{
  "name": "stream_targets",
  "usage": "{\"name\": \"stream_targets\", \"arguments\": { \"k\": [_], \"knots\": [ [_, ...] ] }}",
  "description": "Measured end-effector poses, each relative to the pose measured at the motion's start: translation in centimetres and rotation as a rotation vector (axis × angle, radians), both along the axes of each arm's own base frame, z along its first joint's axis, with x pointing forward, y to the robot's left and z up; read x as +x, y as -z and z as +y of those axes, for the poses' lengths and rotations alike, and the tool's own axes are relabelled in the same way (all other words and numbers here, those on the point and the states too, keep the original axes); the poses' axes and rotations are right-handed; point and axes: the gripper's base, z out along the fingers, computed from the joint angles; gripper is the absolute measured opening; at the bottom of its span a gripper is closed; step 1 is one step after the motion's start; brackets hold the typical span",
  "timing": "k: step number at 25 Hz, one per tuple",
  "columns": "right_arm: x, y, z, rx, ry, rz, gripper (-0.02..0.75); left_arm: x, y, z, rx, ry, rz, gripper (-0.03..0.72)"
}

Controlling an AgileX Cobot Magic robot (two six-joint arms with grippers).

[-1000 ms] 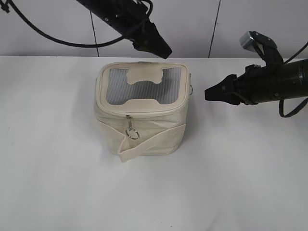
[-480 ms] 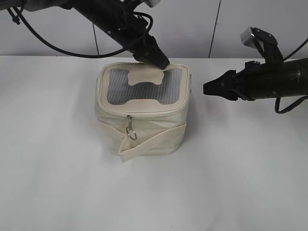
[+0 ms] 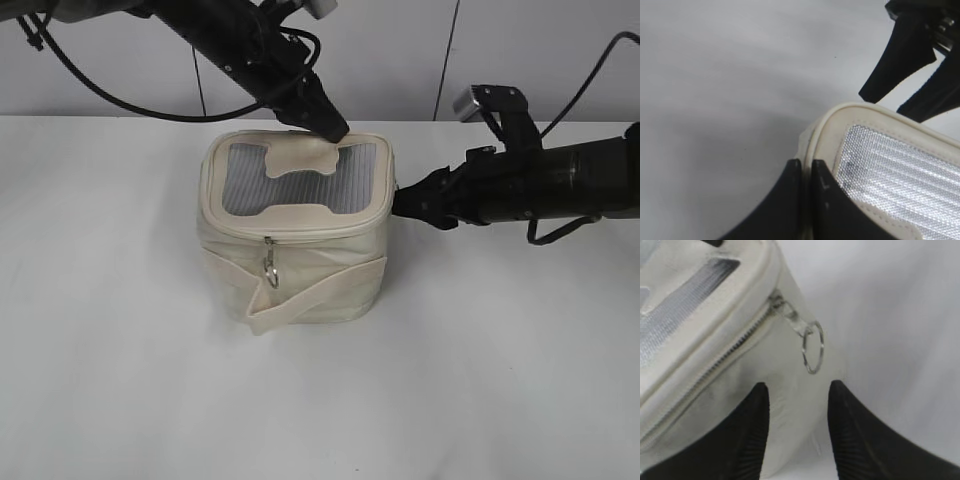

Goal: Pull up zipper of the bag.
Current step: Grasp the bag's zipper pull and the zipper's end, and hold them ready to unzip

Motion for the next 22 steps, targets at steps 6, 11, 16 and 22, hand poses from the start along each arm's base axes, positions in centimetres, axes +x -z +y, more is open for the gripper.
{"name": "stream_targets", "arguments": {
  "k": [6,11,16,22],
  "knots": [
    [0.5,-0.3,0.5,-0.049,-0.017,-0.053,0.323,0.0,0.0,0.0,0.001,0.000,0.000,0.012],
    [1.2,-0.9,0.6,-0.050,-0.012,-0.081,0.324,0.0,0.0,0.0,0.000,-0.001,0.001,0.012],
    [1.4,-0.3,0.7,-0.051,-0.012,-0.068,0.324,0.0,0.0,0.0,0.000,-0.002,0.001,0.012],
    [1.8,1.2,0.9,-0.040,-0.023,-0.031,0.324,0.0,0.0,0.0,0.000,-0.002,0.001,0.010]
  ]
}}
